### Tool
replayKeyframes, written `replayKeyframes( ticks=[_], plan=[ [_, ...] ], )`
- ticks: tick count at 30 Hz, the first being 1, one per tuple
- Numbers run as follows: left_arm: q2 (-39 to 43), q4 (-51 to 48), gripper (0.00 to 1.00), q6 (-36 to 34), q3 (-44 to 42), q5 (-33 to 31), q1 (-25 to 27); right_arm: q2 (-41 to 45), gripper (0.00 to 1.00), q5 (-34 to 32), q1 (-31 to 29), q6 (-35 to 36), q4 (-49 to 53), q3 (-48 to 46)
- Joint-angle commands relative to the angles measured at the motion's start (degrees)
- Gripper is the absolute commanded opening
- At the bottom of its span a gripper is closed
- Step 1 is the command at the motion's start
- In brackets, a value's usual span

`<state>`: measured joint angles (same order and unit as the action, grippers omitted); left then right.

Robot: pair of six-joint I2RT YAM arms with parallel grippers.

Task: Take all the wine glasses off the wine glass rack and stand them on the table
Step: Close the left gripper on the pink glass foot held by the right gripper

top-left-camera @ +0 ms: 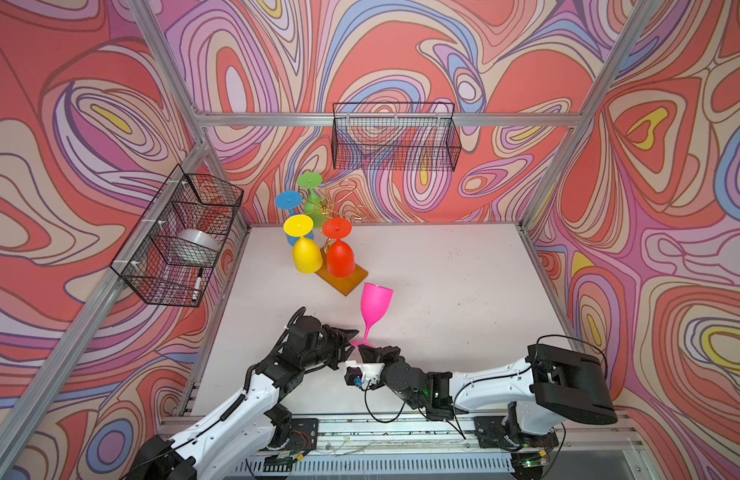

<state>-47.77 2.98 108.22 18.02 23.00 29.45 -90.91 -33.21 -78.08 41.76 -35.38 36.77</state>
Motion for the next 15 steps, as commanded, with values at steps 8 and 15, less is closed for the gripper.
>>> replayKeyframes(
  ticks=[8, 15],
  plan=[
    [3.1, -1.7, 0.1, 0.3, -0.8, -0.2, -0.8, -1.6, 0.0, 0.1, -0.4, 0.3, -1.5, 1.8],
    [4.5, -2.2, 0.0, 0.3, -1.6, -0.5, -1.1, -2.0, 0.0, 0.0, -0.3, 0.2, -1.4, 2.2]
  ],
)
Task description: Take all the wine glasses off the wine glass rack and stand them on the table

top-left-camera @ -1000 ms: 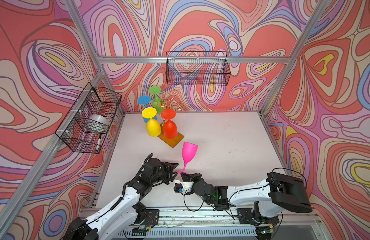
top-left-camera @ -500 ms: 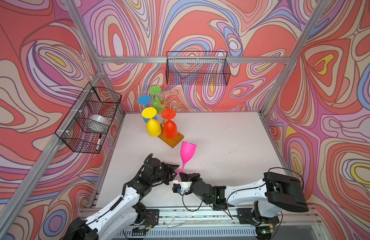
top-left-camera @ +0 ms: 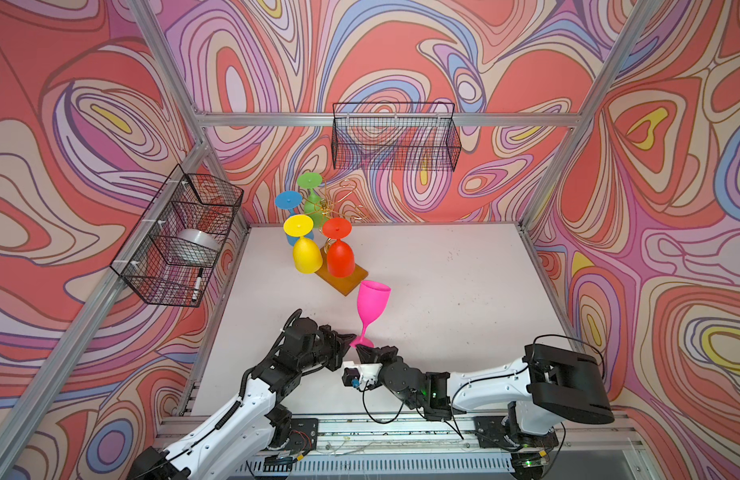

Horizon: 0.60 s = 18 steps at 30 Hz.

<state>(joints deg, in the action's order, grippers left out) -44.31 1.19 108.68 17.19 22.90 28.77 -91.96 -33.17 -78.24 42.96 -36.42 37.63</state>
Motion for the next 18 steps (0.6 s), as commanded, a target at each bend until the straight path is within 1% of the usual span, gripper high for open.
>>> replayKeyframes(
  ticks=[1, 6, 7, 9, 12, 18],
  plan=[
    [1.1, -0.4, 0.0, -0.1, -0.9, -0.4, -0.5, -1.0, 0.0, -0.1, -0.2, -1.1, -0.3, 1.3],
    [2.0, -0.5, 0.0, -0.1, -1.8, -1.0, -0.7, -0.8, 0.0, -1.6, -0.2, -2.0, 1.0, 2.1],
    [2.1, -0.5, 0.0, 0.0, -2.0, -1.2, -0.7, -0.6, 0.02, -1.6, -0.2, -2.4, 2.1, 2.3],
    [2.3, -0.3, 0.0, 0.1, -2.5, -1.2, -0.9, 0.5, 0.12, -1.2, -0.2, -3.3, 3.7, 2.3],
    [2.5, 0.2, 0.0, 0.2, -2.9, -1.3, -1.0, 2.0, 0.24, -0.3, -0.2, -4.6, 5.7, 2.2],
    [2.5, 1.8, 0.0, 0.3, -3.5, -1.4, -1.3, 5.7, 0.37, 1.1, -0.2, -7.2, 9.0, 2.4]
  ],
)
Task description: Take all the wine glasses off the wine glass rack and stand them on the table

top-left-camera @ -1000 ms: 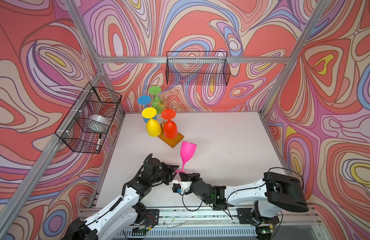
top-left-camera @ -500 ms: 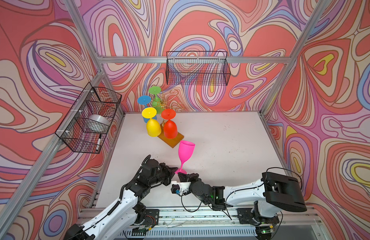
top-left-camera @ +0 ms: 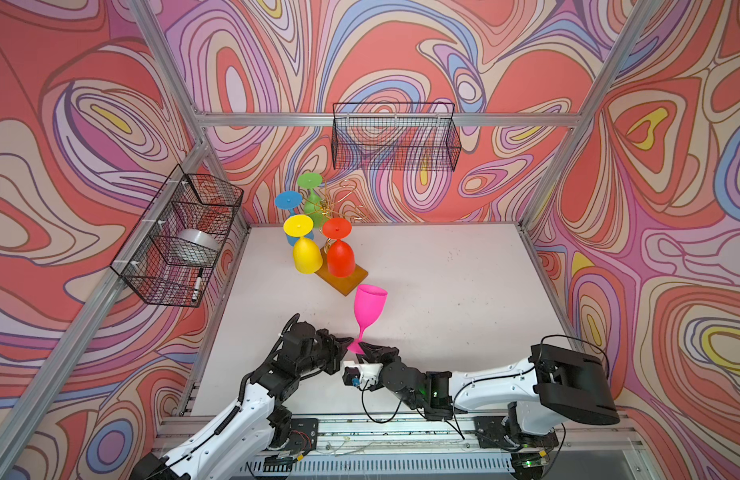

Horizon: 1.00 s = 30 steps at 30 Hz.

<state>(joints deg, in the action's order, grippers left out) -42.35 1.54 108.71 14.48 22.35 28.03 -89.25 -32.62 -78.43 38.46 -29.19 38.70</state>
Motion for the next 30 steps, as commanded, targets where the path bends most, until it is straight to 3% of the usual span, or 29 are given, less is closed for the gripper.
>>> replayKeyframes(
  ticks=[1, 9, 15, 23, 30],
  plan=[
    [0.4, 1.4, 0.0, 0.2, -0.9, -0.8, -0.5, 3.7, 0.38, 0.8, 0.0, -3.0, 2.2, 1.4],
    [-1.6, 3.7, 0.0, -0.8, -2.6, -0.1, -0.8, 12.0, 0.43, 3.0, 0.0, -8.6, 11.9, 5.2],
    [-4.3, 7.1, 0.0, -2.6, -3.2, 0.2, -1.0, 18.2, 0.52, 3.9, 1.4, -15.6, 22.1, 10.4],
    [-9.1, 10.2, 0.0, -7.9, -2.1, 1.3, -1.9, 21.2, 0.49, 18.2, 16.6, -36.4, 38.4, 21.2],
    [-13.0, 12.2, 0.0, -14.8, -0.5, 1.6, -2.5, 15.4, 0.48, 32.4, 27.5, -48.8, 51.7, 33.5]
  ],
)
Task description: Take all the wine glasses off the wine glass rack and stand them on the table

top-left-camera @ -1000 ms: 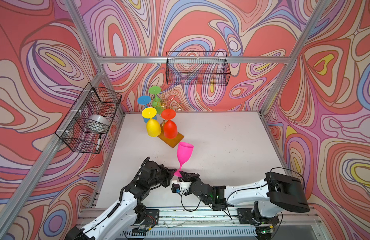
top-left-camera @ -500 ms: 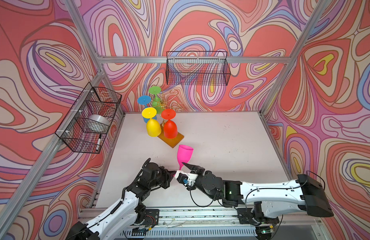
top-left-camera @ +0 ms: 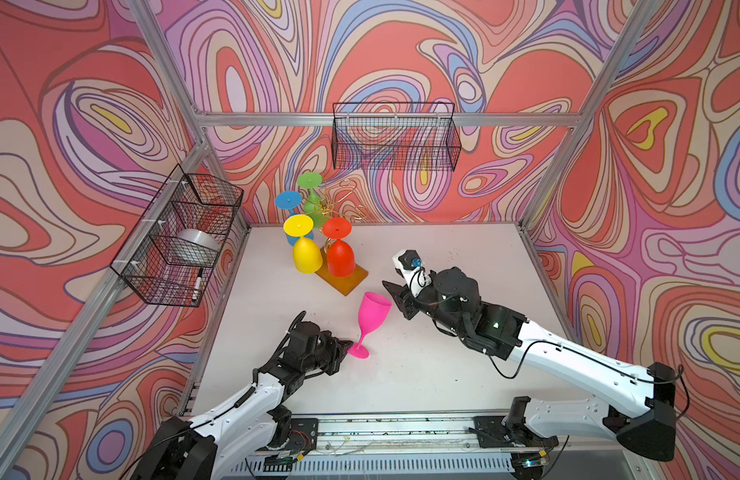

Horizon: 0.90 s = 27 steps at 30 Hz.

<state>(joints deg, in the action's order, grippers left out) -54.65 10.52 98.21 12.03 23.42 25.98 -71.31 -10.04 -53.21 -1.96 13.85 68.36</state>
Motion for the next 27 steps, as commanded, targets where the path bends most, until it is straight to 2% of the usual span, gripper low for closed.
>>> replayKeyframes(
  ticks=[1, 4, 8, 16, 27],
  plan=[
    [-0.8, 3.2, 0.0, -5.2, 2.0, 0.3, -0.6, -3.9, 0.48, 12.6, 3.5, -9.8, 10.6, 5.5],
    [-0.9, 4.0, 0.0, -7.4, 1.9, -0.1, -0.9, -7.1, 0.46, 18.9, 5.4, -12.7, 15.0, 9.6],
    [-0.3, 5.6, 0.0, -9.2, 1.5, -0.5, -1.4, -10.7, 0.46, 22.9, 6.0, -14.4, 20.4, 14.6],
    [1.1, 4.0, 0.0, -13.5, 2.1, -1.8, -2.8, -15.5, 0.46, 26.5, 6.5, -15.3, 27.1, 20.8],
    [2.1, 5.4, 0.0, -14.7, 1.7, -3.3, -3.4, -18.7, 0.44, 27.2, 6.6, -15.0, 30.3, 22.1]
  ],
)
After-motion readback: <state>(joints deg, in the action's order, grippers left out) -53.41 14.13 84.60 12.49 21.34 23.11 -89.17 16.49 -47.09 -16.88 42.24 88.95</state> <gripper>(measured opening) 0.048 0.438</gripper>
